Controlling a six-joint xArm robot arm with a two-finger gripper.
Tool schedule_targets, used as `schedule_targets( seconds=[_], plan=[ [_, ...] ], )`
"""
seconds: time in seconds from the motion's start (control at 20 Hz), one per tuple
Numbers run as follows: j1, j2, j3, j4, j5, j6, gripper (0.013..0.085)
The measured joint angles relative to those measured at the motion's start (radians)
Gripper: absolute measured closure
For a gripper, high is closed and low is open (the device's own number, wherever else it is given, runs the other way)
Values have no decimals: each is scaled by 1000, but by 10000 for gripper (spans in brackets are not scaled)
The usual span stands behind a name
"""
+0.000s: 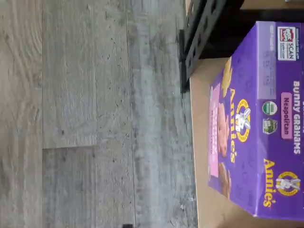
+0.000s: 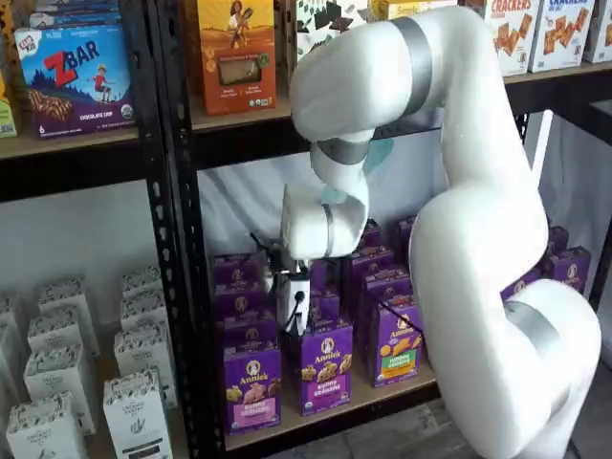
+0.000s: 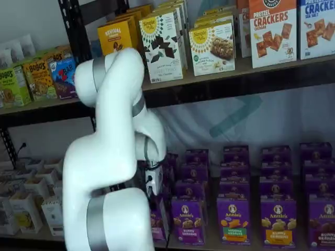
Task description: Pick up the purple box with a pink patch in the middle, on the bottom shelf, the first box from the left
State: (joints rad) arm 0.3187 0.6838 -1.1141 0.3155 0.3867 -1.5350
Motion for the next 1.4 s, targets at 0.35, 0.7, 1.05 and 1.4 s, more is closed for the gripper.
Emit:
schedule_targets(
  seconds=[0.35, 0.7, 1.05, 1.4],
  plan=[
    [5, 42, -73, -13, 44, 21, 130],
    [12, 88, -130, -16, 58, 32, 130],
    [14, 162, -215, -15, 64, 34, 130],
    [11, 231, -298, -44, 86, 60, 130]
  ],
)
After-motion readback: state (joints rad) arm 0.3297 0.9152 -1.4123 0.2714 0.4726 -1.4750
